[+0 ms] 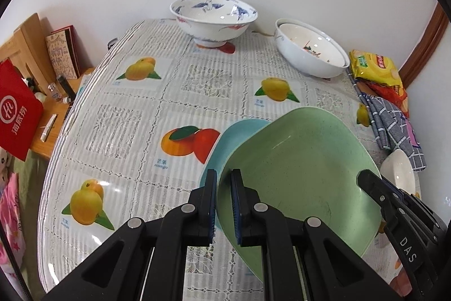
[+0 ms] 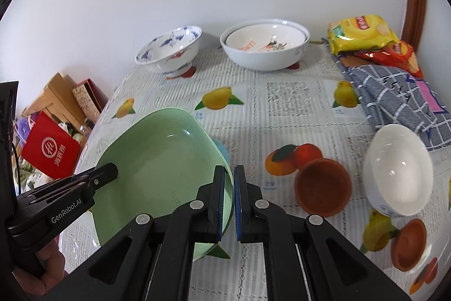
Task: Organize plates and bowls
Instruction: 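Hold the green plate above the blue plate with the right gripper, then lower the green plate onto the blue plate and open the right gripper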
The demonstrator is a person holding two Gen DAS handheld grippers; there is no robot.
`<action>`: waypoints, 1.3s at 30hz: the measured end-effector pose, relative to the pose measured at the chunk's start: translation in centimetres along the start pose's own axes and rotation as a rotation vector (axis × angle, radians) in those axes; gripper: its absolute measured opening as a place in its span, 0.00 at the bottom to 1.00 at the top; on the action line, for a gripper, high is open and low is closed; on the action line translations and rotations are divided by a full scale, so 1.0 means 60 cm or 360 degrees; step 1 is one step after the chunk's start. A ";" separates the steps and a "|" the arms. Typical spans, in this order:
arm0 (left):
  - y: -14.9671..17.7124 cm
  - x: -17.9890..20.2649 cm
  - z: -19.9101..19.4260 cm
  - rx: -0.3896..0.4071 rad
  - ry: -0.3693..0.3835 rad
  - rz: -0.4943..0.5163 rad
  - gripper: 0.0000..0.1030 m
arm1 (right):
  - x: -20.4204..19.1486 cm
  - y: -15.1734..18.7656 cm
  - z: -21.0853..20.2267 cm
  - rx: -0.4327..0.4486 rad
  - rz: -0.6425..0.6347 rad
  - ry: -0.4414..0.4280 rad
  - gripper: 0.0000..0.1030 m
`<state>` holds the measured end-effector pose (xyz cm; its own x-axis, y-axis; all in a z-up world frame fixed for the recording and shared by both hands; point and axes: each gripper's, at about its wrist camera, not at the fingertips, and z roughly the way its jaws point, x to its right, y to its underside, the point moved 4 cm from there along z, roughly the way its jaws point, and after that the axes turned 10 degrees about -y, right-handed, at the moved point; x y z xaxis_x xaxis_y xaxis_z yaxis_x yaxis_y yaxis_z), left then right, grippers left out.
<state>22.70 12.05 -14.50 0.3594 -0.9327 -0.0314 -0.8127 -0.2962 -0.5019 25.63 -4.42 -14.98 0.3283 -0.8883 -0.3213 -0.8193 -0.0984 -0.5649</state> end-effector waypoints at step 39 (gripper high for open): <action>0.000 -0.023 0.087 -0.0161 0.0006 -0.0036 0.10 | -0.002 -0.041 0.132 -0.0165 -0.0174 -0.0004 0.13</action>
<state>24.61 14.42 -18.98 0.3768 -0.9261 -0.0178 -0.8464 -0.3364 -0.4128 31.33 -0.49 -19.58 0.4194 -0.8686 -0.2638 -0.8226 -0.2406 -0.5152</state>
